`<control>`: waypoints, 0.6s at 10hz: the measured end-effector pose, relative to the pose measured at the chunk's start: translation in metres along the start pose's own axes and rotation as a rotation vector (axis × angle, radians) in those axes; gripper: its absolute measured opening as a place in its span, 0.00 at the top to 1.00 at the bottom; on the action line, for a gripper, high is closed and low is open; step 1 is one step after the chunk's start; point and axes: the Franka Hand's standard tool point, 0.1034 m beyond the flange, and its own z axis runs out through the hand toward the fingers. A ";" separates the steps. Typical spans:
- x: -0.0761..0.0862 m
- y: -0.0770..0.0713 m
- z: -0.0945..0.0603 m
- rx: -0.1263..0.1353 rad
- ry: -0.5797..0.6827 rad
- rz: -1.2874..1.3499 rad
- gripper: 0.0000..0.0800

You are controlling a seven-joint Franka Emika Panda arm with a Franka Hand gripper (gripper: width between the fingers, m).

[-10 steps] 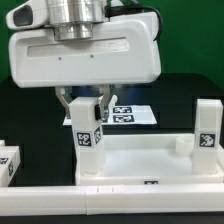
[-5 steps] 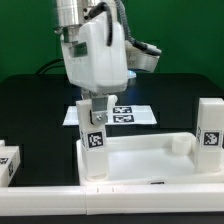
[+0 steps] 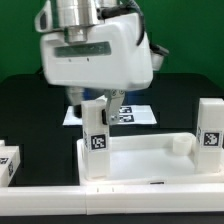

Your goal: Assemble desk

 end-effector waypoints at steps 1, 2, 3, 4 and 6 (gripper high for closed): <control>-0.002 0.000 0.000 0.000 -0.014 -0.096 0.21; -0.002 0.000 0.001 -0.003 -0.012 -0.128 0.19; -0.001 0.001 0.001 -0.003 -0.011 -0.213 0.19; -0.001 0.001 0.001 -0.003 -0.011 -0.269 0.19; 0.005 -0.008 -0.002 -0.013 -0.008 -0.600 0.19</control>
Offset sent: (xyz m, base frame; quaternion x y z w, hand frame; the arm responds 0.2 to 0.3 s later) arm 0.0000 0.0000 0.0000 0.0000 0.0000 -0.1938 0.9810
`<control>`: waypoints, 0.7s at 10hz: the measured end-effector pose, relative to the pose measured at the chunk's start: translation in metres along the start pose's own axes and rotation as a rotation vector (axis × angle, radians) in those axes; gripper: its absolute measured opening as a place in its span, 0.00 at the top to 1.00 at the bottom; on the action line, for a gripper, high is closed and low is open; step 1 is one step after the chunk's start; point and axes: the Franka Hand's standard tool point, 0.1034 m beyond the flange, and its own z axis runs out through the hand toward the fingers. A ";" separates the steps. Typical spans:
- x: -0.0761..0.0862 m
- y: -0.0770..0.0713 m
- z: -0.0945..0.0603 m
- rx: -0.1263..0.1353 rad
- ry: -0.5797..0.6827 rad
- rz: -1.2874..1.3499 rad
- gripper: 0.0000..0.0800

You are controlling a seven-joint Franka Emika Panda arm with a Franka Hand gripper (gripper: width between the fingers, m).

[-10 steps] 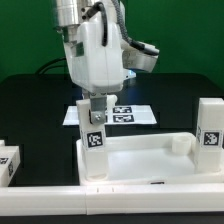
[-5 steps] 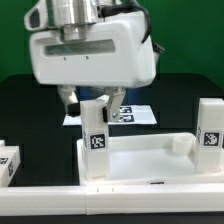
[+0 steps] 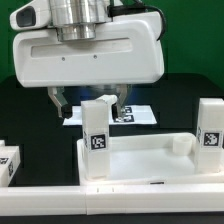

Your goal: Assemble desk

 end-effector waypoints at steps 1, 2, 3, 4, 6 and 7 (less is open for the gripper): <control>0.005 0.000 0.000 0.005 0.002 -0.071 0.19; 0.003 0.001 0.001 0.004 -0.001 -0.039 0.22; 0.003 0.001 0.001 0.003 -0.001 -0.018 0.22; 0.003 0.001 0.001 0.003 -0.001 -0.002 0.49; 0.003 0.001 0.001 0.004 -0.002 0.152 0.65; 0.003 0.001 0.001 0.003 -0.002 0.190 0.64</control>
Offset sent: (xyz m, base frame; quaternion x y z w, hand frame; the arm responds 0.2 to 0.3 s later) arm 0.0000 0.0000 0.0000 0.0000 0.0000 0.0000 1.0000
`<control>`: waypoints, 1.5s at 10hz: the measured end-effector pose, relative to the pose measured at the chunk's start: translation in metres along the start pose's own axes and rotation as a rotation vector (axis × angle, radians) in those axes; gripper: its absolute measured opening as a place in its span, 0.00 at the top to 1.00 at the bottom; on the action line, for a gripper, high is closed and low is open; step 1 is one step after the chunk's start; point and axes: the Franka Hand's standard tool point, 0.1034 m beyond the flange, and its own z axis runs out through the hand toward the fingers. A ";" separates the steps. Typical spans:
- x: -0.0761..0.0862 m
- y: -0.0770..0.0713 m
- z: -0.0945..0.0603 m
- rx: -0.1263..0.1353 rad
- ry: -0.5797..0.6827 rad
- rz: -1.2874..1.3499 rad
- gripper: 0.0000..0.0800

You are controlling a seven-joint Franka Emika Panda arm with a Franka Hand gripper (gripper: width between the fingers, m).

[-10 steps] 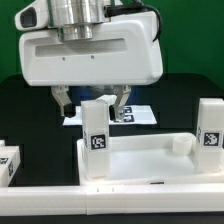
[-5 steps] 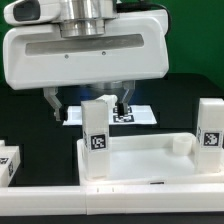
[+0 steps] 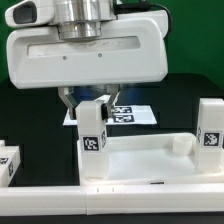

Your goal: Assemble desk

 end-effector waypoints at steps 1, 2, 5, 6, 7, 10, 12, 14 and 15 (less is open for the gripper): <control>0.002 -0.001 0.000 -0.006 0.001 0.159 0.64; 0.002 -0.001 0.001 -0.020 -0.003 0.340 0.64; 0.007 -0.002 0.002 -0.070 -0.015 1.052 0.64; 0.006 0.001 0.002 -0.051 -0.023 1.172 0.64; 0.005 -0.002 0.002 -0.053 -0.024 1.239 0.64; 0.000 -0.001 0.004 -0.063 -0.041 0.991 0.37; 0.001 -0.002 0.002 -0.048 -0.050 0.640 0.23; 0.000 -0.001 0.000 -0.041 -0.060 0.457 0.20; 0.000 0.000 0.000 -0.041 -0.061 0.403 0.19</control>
Offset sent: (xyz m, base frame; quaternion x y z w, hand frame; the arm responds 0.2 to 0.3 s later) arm 0.0281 0.0091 -0.0022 -0.0335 0.0123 0.5618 0.8265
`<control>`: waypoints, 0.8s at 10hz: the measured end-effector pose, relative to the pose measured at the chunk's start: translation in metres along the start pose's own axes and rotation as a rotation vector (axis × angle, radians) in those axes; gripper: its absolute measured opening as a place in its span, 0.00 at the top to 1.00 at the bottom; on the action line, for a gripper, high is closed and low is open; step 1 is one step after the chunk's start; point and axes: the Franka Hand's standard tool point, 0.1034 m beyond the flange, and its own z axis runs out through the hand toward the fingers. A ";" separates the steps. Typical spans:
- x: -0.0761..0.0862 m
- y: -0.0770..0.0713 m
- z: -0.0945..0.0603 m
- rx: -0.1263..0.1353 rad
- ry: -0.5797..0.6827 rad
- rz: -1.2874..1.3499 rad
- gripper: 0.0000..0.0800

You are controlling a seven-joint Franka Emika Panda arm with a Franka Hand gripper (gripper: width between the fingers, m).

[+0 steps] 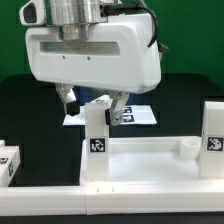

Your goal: Assemble desk

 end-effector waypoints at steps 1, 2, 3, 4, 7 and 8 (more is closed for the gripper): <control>0.000 0.001 0.000 -0.001 0.000 -0.083 0.19; 0.001 -0.001 0.000 -0.011 0.011 -0.199 0.19; -0.003 -0.022 -0.001 -0.030 0.065 -0.450 0.19; -0.006 -0.028 0.000 -0.024 0.066 -0.499 0.19; 0.000 -0.021 -0.001 -0.028 0.070 -0.462 0.46; 0.003 -0.017 -0.002 -0.029 0.074 -0.349 0.64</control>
Offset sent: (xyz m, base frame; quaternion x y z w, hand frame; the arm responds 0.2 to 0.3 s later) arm 0.0179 0.0512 0.0028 0.0099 0.0460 -0.3264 0.9440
